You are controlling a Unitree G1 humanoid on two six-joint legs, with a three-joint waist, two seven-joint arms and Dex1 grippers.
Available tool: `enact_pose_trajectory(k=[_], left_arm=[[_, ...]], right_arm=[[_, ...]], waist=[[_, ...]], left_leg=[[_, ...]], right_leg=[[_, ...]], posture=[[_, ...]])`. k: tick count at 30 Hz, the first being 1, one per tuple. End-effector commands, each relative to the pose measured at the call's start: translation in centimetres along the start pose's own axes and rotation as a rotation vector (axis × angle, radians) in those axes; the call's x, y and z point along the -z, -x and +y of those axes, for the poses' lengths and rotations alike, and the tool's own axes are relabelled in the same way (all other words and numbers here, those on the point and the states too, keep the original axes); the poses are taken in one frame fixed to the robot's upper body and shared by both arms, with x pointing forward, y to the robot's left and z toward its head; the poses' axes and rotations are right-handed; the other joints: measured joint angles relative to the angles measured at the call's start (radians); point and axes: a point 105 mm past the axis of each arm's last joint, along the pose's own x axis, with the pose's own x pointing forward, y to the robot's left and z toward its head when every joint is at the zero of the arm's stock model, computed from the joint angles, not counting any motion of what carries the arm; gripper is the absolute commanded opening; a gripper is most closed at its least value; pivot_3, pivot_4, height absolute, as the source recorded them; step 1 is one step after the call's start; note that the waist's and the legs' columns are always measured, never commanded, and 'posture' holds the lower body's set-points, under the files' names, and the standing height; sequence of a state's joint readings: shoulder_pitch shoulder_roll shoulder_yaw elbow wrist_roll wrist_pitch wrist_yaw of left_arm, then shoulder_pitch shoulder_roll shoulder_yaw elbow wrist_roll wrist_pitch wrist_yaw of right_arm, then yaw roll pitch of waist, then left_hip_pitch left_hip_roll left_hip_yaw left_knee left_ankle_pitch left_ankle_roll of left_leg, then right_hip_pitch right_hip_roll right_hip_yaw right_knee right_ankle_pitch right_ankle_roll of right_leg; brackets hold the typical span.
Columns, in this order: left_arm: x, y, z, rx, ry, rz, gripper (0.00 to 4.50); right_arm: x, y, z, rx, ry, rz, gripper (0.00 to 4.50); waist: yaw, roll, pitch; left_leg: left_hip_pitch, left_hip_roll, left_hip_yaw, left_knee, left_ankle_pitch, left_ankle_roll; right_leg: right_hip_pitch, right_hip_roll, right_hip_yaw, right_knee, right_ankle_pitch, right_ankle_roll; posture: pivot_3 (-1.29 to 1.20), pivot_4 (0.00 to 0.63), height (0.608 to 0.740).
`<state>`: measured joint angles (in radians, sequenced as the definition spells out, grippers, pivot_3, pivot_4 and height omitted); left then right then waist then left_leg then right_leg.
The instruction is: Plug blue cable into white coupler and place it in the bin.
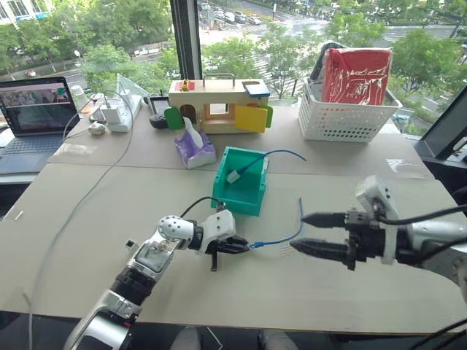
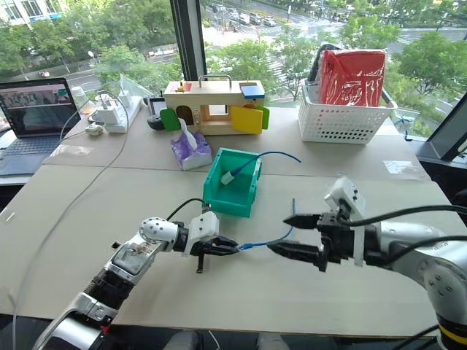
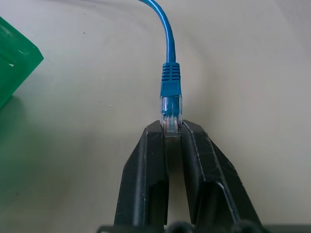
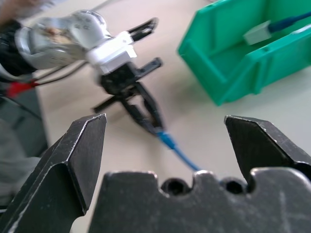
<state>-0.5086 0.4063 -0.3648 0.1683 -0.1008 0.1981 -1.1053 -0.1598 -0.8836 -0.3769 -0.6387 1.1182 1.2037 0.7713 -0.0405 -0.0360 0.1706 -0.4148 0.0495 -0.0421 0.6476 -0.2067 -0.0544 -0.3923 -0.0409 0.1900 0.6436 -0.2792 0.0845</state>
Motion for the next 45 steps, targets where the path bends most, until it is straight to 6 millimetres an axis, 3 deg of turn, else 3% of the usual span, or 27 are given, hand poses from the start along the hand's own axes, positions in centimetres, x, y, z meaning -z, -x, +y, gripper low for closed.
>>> enact_pose_trajectory(k=[1,7,10,15,27,41,45], left_arm=[[-2.6,-1.0,0.0,-0.025,0.04,-0.117,0.03],[-4.3,-2.4,-1.6,0.001,0.086,-0.195,0.03],[-4.8,-2.8,-2.0,-0.009,0.096,-0.209,0.03],[-4.9,-2.8,-1.9,-0.032,0.082,-0.207,0.03],[-4.8,-2.9,-2.7,-0.009,0.105,-0.202,0.03],[-4.2,-2.9,-3.1,0.001,0.11,-0.2,0.03],[-4.3,-2.8,-3.0,0.003,0.127,-0.204,0.03]], right_arm=[[1.0,0.3,1.2,0.045,-0.107,-0.089,4.5],[3.3,-1.0,0.5,0.202,-0.391,-0.217,4.5],[4.8,-2.3,-1.4,0.385,-0.591,-0.327,4.5],[6.0,-3.6,-1.6,0.497,-0.714,-0.355,4.5],[4.5,-4.1,-2.6,0.542,-0.787,-0.491,4.5],[4.5,-5.5,-1.6,0.463,-0.835,-0.468,4.5],[4.5,-6.1,-1.0,0.422,-0.865,-0.465,3.41]], waist=[[0.001,0.0,0.0],[-0.011,0.0,0.0],[-0.016,0.0,-0.001],[-0.026,0.001,-0.001],[-0.029,0.002,-0.001],[-0.029,0.002,-0.001],[-0.029,0.002,-0.001]], left_leg=[[0.0,0.0,0.0,0.0,0.0,0.0],[-0.001,0.0,-0.006,0.001,0.001,0.001],[0.0,0.0,-0.01,0.0,0.002,0.002],[-0.001,-0.001,-0.01,0.0,0.003,0.002],[-0.001,-0.001,-0.01,0.0,0.003,0.002],[-0.001,-0.001,-0.011,-0.001,0.003,0.002],[-0.001,-0.001,-0.011,-0.001,0.003,0.002]], right_leg=[[0.0,0.0,-0.001,0.0,0.0,0.0],[0.002,0.0,-0.006,0.0,0.0,0.0],[0.003,0.0,-0.009,0.001,-0.001,0.0],[0.003,0.0,-0.01,0.001,-0.001,0.0],[0.003,0.0,-0.01,0.001,-0.002,0.0],[0.002,0.0,-0.01,0.001,-0.002,-0.002],[0.002,0.0,-0.011,0.001,-0.002,-0.001]], posture=[[0.0,0.15,0.734],[0.0,0.15,0.734],[0.0,0.15,0.734],[0.0,0.15,0.734],[0.0,0.15,0.734],[0.0,0.15,0.734],[0.0,0.15,0.734]])
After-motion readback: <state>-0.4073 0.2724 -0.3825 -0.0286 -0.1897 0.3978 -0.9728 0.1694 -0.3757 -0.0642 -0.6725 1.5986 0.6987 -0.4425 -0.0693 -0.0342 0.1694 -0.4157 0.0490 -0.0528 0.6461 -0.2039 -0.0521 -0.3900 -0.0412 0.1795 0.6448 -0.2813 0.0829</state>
